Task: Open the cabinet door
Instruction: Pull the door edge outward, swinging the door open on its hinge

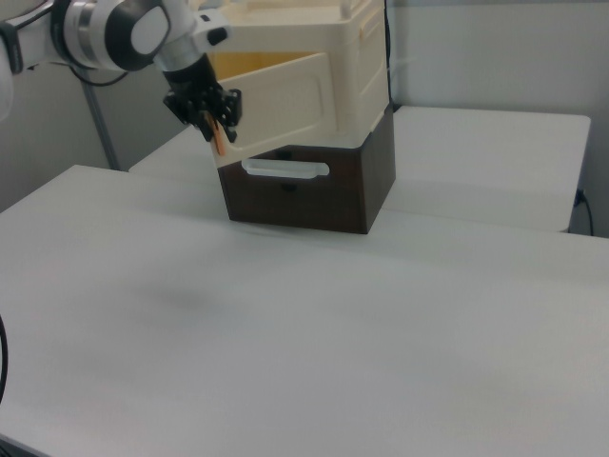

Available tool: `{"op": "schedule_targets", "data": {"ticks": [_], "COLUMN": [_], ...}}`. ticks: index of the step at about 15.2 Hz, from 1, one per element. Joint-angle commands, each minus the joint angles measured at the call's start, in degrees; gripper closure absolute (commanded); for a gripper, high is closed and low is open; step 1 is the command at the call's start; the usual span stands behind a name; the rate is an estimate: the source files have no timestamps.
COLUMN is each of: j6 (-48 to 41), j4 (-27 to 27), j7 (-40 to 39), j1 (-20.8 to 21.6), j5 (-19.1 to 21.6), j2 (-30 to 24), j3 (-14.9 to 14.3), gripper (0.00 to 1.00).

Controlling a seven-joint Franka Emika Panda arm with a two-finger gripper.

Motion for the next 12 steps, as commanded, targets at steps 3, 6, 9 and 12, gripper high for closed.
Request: {"op": "schedule_targets", "data": {"ticks": [3, 6, 9, 12], "j6": [-12.5, -19.6, -25.8, -28.3], "j4": [-5.1, -5.2, -5.0, -5.0], "j7": [-8.7, -7.9, -7.8, -7.8], "j1": [-6.5, -8.2, -10.4, -11.1], "j5": [2.3, 1.8, 1.5, 0.7], "j2": [-7.3, -9.3, -11.2, -12.6], "j3": [-1.0, -1.1, -1.1, -1.1], "gripper": [0.00, 0.00, 0.00, 0.00]}}
